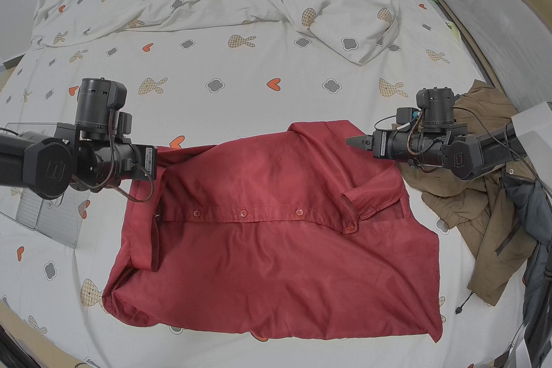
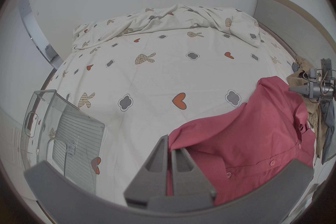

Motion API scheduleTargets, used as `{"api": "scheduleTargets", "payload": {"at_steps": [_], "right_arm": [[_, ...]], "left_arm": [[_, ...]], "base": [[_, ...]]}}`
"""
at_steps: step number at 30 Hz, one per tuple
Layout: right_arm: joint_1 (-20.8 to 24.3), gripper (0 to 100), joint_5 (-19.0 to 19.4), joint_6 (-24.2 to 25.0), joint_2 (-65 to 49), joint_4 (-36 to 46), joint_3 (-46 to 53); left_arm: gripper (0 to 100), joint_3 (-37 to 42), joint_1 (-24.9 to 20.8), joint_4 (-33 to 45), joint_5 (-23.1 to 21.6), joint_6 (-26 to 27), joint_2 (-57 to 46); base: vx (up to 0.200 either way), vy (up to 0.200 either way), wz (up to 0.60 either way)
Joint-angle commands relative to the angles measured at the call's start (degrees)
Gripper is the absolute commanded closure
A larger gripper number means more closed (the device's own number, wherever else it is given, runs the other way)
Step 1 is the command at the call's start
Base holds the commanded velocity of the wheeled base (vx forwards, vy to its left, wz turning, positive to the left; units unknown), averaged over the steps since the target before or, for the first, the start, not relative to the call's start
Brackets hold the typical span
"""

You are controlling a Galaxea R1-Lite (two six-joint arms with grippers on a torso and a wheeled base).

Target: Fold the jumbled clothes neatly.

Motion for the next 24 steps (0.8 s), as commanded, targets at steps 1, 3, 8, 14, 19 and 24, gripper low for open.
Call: {"api": "scheduleTargets", "payload": {"at_steps": [1,3,8,14,19,24], "right_arm": [[0.1,100,0.3,0.2,0.1,0.3,0.1],[-0.4,100,0.5,0.3,-0.3,1.0,0.1],[-2.8,100,0.5,2.5,-4.4,1.3,1.3],[-5.2,100,2.2,4.5,-11.2,1.3,5.1],[-7.5,100,4.3,4.5,-21.4,0.9,13.8],[-8.7,100,4.3,4.4,-25.2,0.7,18.9]], "left_arm": [[100,0.0,0.1,0.0,0.1,-0.1,0.5],[100,-0.1,0.1,0.0,0.1,-0.1,0.7],[100,-0.4,0.5,0.0,0.1,-0.1,0.9],[100,-0.6,2.5,0.0,0.1,-0.1,0.4],[100,-0.2,5.4,0.1,0.1,-0.2,-2.5],[100,0.0,7.7,0.1,0.1,-0.2,-4.0]], "base": [[0.0,0.0,0.0],[0.0,0.0,0.0],[0.0,0.0,0.0],[0.0,0.0,0.0],[0.0,0.0,0.0],[0.0,0.0,0.0]]}}
